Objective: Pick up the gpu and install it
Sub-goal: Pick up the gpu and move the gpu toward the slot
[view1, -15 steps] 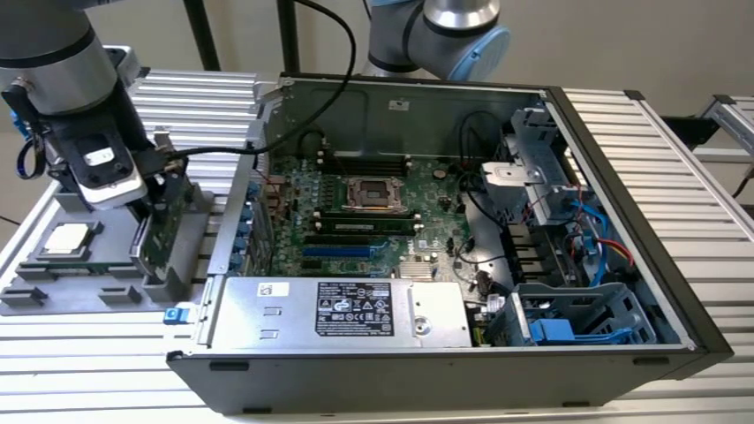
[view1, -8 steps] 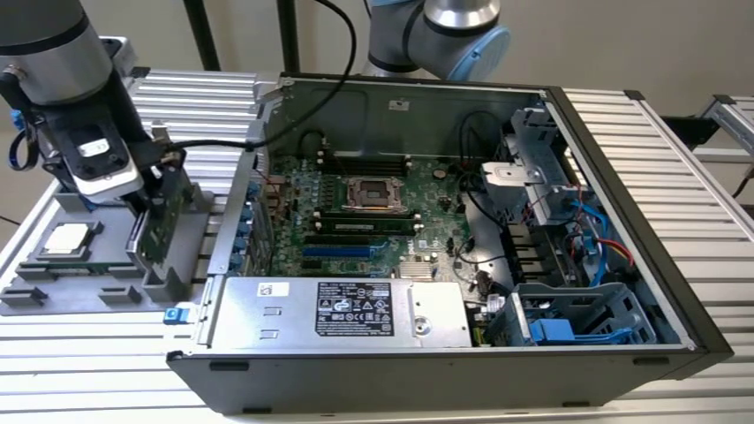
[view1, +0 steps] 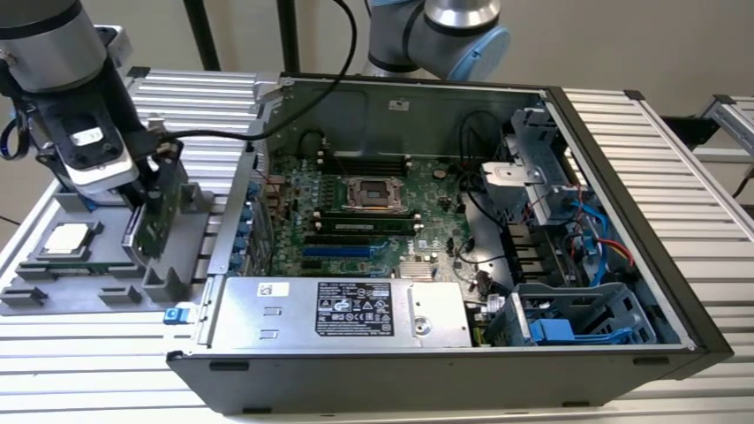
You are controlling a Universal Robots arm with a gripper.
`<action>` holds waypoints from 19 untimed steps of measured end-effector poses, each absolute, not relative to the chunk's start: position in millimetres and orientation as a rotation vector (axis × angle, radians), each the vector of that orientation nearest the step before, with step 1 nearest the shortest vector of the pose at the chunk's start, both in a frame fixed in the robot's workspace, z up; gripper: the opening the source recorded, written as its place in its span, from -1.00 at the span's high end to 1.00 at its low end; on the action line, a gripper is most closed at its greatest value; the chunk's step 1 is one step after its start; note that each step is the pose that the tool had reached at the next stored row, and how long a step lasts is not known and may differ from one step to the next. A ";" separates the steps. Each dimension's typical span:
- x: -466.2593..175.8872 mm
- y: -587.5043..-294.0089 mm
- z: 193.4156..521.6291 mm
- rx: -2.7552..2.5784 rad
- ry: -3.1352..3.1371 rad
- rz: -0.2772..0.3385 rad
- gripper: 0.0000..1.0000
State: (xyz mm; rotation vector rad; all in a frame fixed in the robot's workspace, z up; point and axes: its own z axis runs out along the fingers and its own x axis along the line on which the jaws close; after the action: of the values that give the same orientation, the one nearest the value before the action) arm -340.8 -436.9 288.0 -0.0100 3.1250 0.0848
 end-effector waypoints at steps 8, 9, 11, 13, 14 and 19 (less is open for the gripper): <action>-340.7 -437.0 298.0 -0.011 3.125 0.085 1.00; -340.7 -436.9 299.2 -0.011 3.125 0.085 1.00; -340.7 -437.0 301.7 -0.012 3.125 0.085 1.00; -340.7 -436.9 304.2 -0.012 3.125 0.085 1.00; -340.7 -436.9 305.4 -0.012 3.125 0.085 1.00; -340.7 -436.9 311.3 -0.012 3.125 0.085 1.00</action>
State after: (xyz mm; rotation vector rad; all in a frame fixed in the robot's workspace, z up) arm -340.7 -436.9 311.3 -0.0124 3.1250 0.0848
